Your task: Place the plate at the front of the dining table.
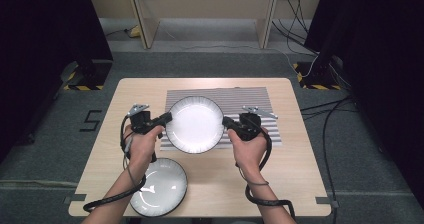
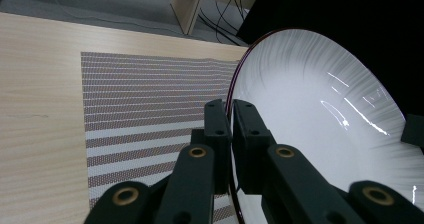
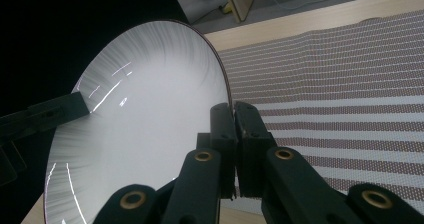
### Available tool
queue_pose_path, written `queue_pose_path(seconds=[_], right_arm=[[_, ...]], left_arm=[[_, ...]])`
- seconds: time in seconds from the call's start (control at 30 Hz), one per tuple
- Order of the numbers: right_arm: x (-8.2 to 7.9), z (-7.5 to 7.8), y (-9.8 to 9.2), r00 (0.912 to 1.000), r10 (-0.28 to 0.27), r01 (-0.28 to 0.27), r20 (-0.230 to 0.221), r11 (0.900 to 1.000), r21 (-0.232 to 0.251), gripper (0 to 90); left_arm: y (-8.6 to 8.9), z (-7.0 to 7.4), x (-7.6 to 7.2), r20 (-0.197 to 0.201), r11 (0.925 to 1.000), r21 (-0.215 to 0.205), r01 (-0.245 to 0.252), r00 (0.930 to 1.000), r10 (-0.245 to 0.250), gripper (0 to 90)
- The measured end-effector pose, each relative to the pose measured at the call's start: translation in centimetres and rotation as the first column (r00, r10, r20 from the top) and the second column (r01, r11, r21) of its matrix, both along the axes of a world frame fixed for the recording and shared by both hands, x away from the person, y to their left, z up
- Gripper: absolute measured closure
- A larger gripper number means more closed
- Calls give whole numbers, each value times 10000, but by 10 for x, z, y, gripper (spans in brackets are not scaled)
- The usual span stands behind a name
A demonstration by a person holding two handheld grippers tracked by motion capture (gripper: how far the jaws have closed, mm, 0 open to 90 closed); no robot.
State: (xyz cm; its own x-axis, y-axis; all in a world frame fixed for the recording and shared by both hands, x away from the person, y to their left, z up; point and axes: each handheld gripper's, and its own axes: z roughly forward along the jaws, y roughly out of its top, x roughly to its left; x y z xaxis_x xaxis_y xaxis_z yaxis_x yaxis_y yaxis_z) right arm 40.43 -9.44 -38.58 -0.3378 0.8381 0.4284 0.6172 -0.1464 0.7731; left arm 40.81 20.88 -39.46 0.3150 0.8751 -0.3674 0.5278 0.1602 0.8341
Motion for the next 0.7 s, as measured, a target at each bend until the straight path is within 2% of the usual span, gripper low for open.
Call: queue_pose_path(seconds=[0.33, 0.7], right_arm=[[3, 2, -2, 9999, -80, 80, 83, 10000, 24, 882], [7, 0, -3, 9999, -142, 142, -1, 9999, 9, 883]], left_arm=[[-2, 1, 4, -35, 9999, -110, -5, 10000, 4, 854], [-4, 1, 8, -104, 10000, -34, -25, 9999, 25, 854]])
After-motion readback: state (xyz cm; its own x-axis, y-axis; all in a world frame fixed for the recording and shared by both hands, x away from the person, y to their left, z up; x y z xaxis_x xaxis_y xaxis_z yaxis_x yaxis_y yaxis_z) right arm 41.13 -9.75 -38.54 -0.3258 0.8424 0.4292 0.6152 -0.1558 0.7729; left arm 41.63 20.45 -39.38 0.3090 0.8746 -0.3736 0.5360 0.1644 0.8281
